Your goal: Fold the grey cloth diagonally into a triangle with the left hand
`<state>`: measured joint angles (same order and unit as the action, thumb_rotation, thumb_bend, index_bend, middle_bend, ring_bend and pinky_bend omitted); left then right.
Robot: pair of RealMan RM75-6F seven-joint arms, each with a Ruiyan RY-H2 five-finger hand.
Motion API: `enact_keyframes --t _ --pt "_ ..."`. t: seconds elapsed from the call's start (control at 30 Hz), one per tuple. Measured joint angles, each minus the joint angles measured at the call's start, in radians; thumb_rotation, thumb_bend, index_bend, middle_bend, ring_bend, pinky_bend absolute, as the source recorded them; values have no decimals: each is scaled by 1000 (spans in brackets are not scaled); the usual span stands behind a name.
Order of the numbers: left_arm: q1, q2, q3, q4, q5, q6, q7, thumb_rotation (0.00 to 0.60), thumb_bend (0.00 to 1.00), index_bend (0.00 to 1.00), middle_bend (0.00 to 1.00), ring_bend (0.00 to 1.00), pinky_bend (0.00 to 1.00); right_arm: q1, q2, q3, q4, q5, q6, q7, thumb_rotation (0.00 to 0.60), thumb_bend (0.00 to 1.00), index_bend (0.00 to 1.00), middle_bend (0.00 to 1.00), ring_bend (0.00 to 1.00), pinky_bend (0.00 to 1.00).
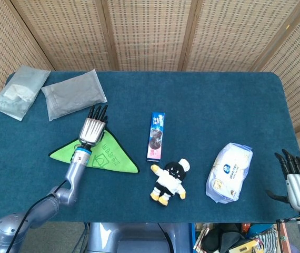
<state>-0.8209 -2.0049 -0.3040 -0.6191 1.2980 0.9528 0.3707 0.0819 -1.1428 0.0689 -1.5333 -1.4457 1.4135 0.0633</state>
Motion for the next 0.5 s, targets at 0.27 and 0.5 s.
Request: enact_keyframes --t 0.27,0.5 --pt "-3 -27 9 36 -5 29 -34 600 471 318 0 0 0 -1 -6 4 7 -7 14 7 600 0 0 0 0 0" --pt "3 -41 2 46 -37 27 -9 600 471 5 0 0 0 -4 -14 7 17 -17 36 18 600 0 0 0 0 0"
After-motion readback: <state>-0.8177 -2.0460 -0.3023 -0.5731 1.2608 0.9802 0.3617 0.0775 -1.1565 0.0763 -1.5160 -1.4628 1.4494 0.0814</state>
